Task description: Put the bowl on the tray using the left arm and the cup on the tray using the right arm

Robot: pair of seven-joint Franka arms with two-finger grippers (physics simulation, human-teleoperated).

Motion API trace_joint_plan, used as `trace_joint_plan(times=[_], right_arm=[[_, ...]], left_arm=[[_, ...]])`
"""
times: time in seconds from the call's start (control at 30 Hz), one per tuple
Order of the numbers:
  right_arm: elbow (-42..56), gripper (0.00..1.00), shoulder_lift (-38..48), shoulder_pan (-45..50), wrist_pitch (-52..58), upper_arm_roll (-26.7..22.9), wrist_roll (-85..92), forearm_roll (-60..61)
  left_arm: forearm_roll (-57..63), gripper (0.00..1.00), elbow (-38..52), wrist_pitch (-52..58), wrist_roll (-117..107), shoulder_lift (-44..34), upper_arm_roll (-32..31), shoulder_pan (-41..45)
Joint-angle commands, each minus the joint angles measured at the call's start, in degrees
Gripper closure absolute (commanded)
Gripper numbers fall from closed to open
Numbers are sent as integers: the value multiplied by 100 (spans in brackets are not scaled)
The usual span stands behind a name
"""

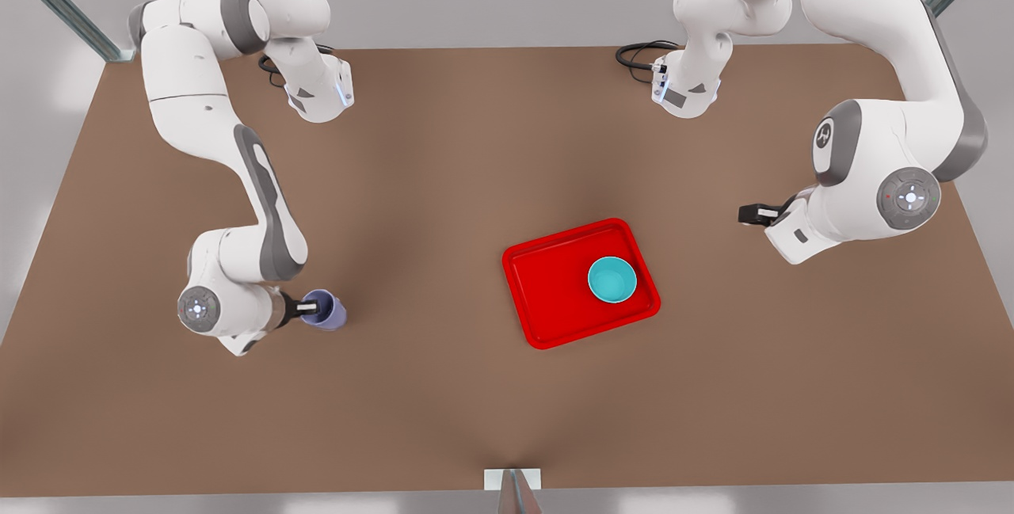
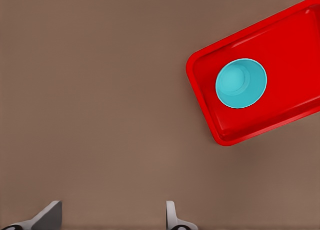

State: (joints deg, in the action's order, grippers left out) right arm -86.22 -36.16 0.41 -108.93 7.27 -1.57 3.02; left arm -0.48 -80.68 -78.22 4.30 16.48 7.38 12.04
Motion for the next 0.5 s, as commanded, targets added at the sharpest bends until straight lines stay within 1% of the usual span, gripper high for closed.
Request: trace_joint_plan(times=[0.0, 0.03, 0.1, 0.2, 0.33, 0.47], right_arm=[[17, 79, 30, 38, 21, 21, -19, -38], [17, 79, 74, 46, 21, 38, -63, -38], [70, 79, 127, 46, 21, 433, -792, -56], [237, 79, 127, 55, 214, 574, -960, -47], [386, 79, 118, 187, 214, 1057, -1987, -56], [650, 79, 109, 741, 214, 1119, -2884, -47]], left_arm=[[-5, 0, 0, 0, 1, 4, 0, 0], [4, 0, 0, 9, 1, -4, 0, 0], [4, 0, 0, 18, 1, -13, 0, 0], [12, 0, 0, 9, 1, -13, 0, 0], [21, 0, 0, 9, 1, -4, 0, 0], [30, 0, 0, 0, 1, 4, 0, 0]])
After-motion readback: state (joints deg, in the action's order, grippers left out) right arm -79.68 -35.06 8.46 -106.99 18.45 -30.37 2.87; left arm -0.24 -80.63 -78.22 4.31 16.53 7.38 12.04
